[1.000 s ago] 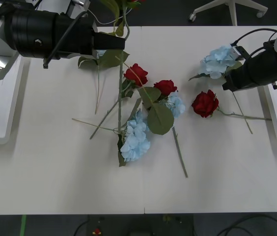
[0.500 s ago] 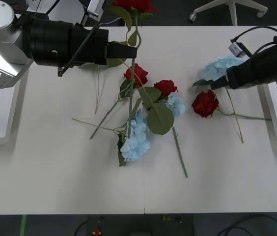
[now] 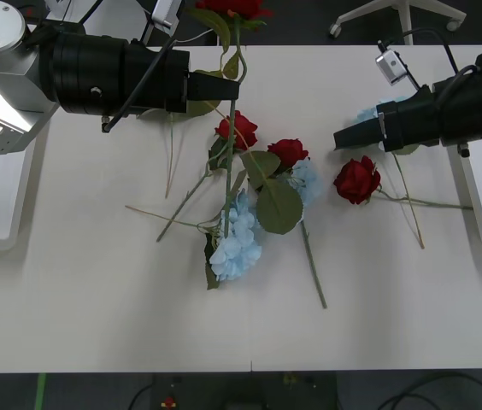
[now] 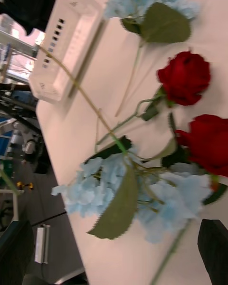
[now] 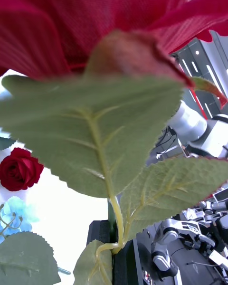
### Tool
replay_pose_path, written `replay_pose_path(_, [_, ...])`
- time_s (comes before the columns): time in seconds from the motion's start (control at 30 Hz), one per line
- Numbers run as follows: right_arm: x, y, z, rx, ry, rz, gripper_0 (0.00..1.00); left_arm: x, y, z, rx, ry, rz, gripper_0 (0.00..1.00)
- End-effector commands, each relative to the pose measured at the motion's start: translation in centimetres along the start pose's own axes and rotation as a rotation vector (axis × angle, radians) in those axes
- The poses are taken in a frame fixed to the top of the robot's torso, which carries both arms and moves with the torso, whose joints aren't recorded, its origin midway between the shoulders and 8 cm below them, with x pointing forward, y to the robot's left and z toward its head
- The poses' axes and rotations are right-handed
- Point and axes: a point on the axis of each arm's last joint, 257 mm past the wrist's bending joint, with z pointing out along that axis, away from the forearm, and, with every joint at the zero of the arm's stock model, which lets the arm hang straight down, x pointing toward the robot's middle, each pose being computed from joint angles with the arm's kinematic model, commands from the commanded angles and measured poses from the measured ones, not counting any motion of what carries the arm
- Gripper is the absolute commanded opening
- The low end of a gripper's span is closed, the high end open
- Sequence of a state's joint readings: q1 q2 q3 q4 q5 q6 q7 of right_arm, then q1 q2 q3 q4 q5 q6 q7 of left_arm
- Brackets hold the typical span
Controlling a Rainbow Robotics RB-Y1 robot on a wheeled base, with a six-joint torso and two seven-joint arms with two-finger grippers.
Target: Put the red flowers into the right box and the blue flowers into the left box
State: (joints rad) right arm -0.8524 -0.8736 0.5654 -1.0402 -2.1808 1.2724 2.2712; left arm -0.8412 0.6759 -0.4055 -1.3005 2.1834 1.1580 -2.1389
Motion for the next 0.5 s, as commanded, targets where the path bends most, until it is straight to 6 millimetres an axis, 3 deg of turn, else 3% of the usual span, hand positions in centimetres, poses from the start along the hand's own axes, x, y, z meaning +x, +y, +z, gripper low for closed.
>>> replay_pose_path(0.03, [2.2,2.1,-0.7,-0.063,-0.029,0.028,1.0,0.0,-1.3,0.9,0.035,-0.004,0.08,0.0])
replay_pose_path(0.5, [6.9,9.7,2.8,-0.269,-0.154,0.118,1.0,0.0,-1.3,0.9,0.035,-0.004,0.08,0.0])
